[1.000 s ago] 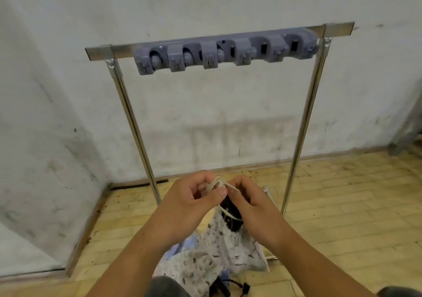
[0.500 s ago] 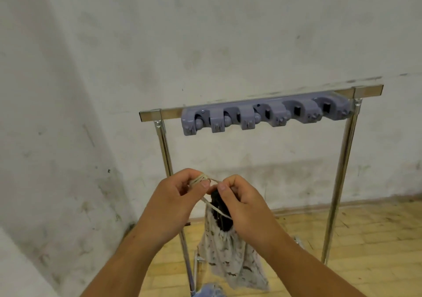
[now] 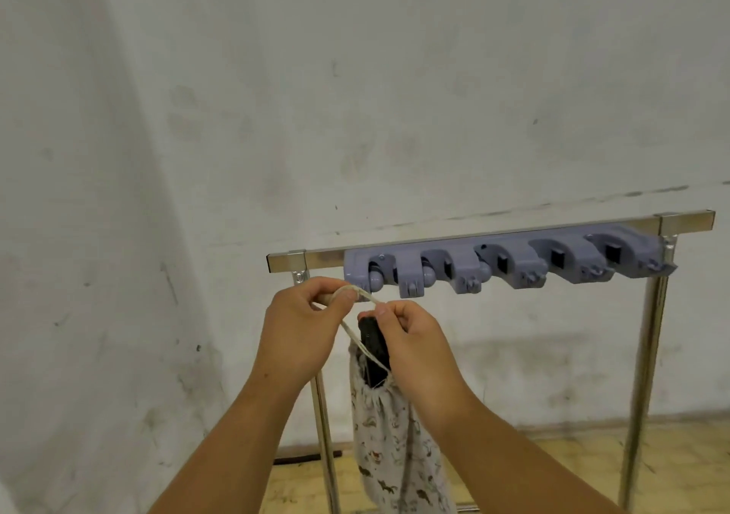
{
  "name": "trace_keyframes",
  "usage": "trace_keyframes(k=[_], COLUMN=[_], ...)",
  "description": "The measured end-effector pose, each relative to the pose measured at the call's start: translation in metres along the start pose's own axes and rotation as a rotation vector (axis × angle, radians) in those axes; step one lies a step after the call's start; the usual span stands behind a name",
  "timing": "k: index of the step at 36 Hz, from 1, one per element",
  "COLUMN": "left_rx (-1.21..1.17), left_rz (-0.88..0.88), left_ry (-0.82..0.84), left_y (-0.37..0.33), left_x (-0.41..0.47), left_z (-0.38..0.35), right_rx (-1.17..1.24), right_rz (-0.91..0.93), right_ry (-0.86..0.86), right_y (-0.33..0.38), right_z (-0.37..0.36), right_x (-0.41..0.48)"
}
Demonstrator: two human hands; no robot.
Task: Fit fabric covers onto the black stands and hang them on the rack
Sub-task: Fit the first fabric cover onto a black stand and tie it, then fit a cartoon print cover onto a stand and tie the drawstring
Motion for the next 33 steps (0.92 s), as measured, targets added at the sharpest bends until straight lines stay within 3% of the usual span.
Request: trace_keyframes(k=[5,18,25,33], left_rx=[0.009,-0.174,-0.15,-0.122], left_rz=[-0.004,0.3,0.393,0.556], left_ry=[-0.035,0.002,-0.007,0.01], left_y=[0.006,0.078,0.103,0.147], left_x=[0.021,-0.005,-0.025,-0.079], left_z=[-0.008,-0.022,-0.03,-0.053], right_rx=[-0.041,-0.073,-0.153,-0.266], right_rz=[0.046,-0.027,-0.052,-0.216], right_ry=[-0.035,-0.151,-0.119,-0.042], right_y=[0.002,-0.062,-0.085,-0.154], right_z=[-0.007,0.011,0.02,0.037], right_x=[0.02,0.021,0.002,-0.04])
Point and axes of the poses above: each hand's wrist, its own x-axis towards the middle knuckle, its own z-axis out of the back of the hand, y = z × x, the point moved 3 cm from there along x, towards the middle knuckle, and after that the axes turned 5 degrees about -y, right-handed, at the moved point
